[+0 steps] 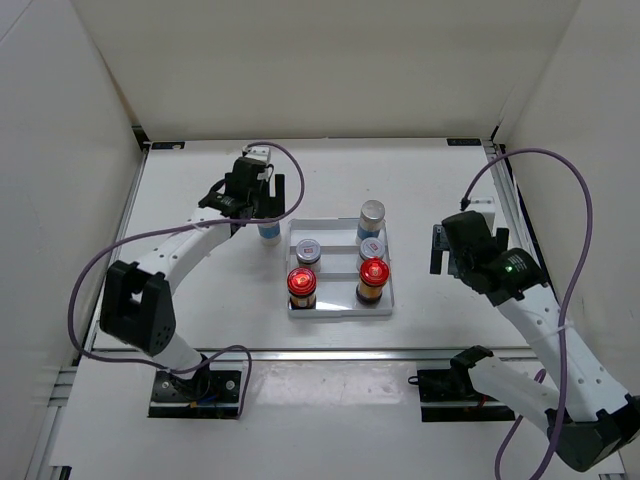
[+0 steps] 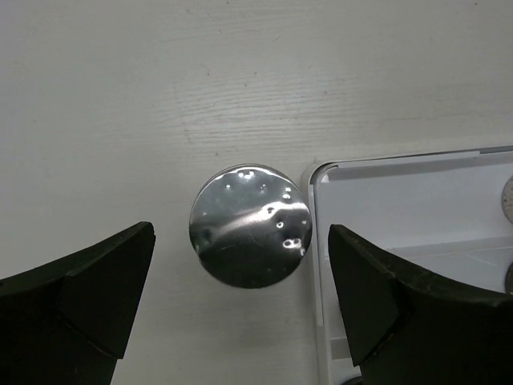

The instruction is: Organize the condiment bottles

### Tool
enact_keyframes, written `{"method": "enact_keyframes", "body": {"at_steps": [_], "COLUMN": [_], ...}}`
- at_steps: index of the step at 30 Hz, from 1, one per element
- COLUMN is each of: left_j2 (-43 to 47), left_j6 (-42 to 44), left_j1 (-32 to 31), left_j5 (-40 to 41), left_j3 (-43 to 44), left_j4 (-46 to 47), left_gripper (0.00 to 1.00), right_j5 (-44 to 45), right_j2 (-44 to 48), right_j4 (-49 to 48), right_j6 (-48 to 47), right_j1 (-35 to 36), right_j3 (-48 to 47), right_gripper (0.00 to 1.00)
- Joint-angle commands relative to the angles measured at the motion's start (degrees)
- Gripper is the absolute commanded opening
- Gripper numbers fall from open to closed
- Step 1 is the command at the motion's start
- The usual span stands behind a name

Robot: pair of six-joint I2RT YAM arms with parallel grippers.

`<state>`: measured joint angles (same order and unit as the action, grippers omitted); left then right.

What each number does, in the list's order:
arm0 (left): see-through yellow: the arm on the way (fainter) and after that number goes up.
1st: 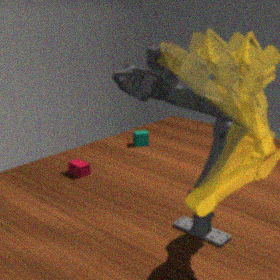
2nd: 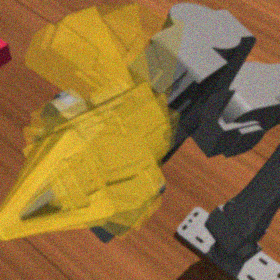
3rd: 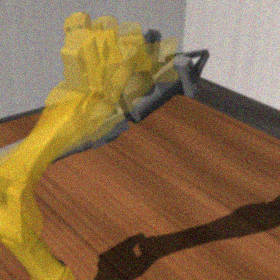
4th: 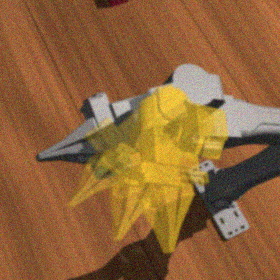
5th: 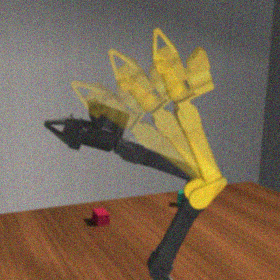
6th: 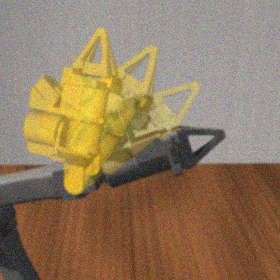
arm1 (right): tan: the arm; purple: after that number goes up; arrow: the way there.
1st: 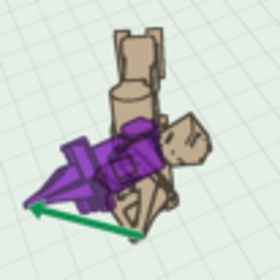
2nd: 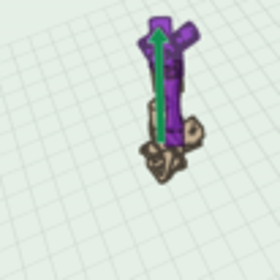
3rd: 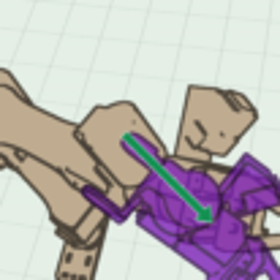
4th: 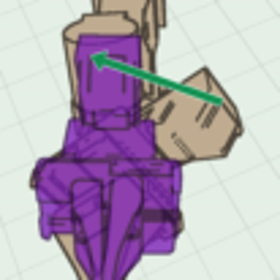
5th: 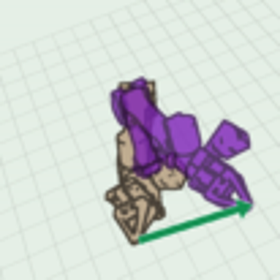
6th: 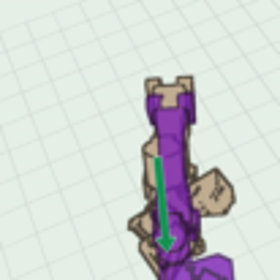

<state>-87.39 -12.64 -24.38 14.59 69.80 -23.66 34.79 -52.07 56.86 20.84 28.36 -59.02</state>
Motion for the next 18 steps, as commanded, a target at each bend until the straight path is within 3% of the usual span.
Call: {"method": "enact_keyframes", "body": {"at_steps": [1, 6, 11, 15, 18], "left_j2": [-1.9, -6.38, -6.91, -1.48, 1.69], "left_j6": [-1.33, -1.33, -0.8, -0.28, 0.25], "left_j1": [1.09, 2.31, 2.85, 2.15, 0.66], "left_j5": [-5.09, -5.98, -7.82, -3.36, -1.33], "left_j3": [3.93, 5.52, 5.52, 7.27, 9.73], "left_j4": [-1.56, -1.56, -1.56, -1.56, -1.56], "left_gripper": [1.0, 0.94, 0.63, 0.53, 0.52], "right_j5": [1.26, 1.25, 1.25, 0.11, 0.11], "right_j2": [1.53, 2.59, 3.73, 3.73, 3.21], "right_j4": [-2.8, -2.81, -3.51, -4.04, -4.57], "right_j6": [0.17, -0.36, -0.89, -0.89, -0.89], "right_j1": [-0.06, -0.06, -0.06, -0.06, -0.06], "right_j3": [-0.48, 0.05, 0.58, 1.1, 1.1], "right_gripper": [1.0, 1.0, 1.0, 1.0, 1.0]}}
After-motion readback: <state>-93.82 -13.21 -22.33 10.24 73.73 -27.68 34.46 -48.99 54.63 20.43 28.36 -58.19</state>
